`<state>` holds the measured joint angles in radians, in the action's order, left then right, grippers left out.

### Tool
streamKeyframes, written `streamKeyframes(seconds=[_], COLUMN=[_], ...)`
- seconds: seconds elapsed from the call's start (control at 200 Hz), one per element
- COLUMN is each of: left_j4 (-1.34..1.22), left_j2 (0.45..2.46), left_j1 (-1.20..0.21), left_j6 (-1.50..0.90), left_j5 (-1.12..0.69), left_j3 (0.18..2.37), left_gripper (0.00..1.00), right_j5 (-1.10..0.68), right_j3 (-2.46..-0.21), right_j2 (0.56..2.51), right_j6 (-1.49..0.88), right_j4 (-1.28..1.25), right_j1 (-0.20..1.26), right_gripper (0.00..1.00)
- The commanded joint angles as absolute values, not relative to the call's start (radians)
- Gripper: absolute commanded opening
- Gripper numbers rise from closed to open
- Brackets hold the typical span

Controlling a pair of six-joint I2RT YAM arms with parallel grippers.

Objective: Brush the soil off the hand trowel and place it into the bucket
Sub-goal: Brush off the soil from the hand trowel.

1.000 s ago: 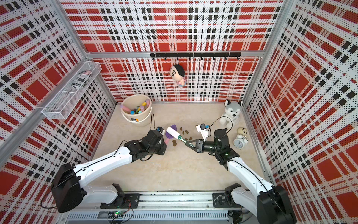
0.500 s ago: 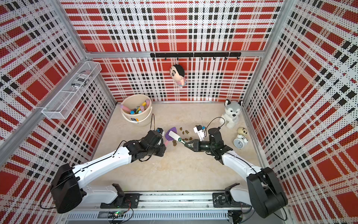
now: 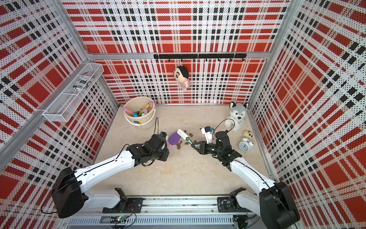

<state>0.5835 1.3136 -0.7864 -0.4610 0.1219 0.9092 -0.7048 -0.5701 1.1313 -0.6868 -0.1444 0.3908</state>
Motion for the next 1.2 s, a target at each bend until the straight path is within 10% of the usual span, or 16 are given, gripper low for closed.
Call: streamKeyframes(seconds=[0.0,0.822,1.197], left_j4=[0.562,0.582,0.849], left_j2=[1.299,1.209,1.195], left_j1=[-0.792,-0.784,-0.665], left_j6=[-0.453,-0.462,-0.432], left_j5=[0.148,0.145,-0.028], left_j3=[0.903,0.906,1.085], left_gripper=[0.00,0.00,0.00], right_j5=[-0.802,-0.789,-0.125], right_j3=[-0.517,-0.497,-0.497], right_j2=[1.146,1.199,1.030], right_j6=[-0.800,-0.748,-0.035], right_j4=[-0.372,-0.337,-0.139], right_j1=[0.406,0.279,0.602], right_gripper=[0.00,0.00,0.00])
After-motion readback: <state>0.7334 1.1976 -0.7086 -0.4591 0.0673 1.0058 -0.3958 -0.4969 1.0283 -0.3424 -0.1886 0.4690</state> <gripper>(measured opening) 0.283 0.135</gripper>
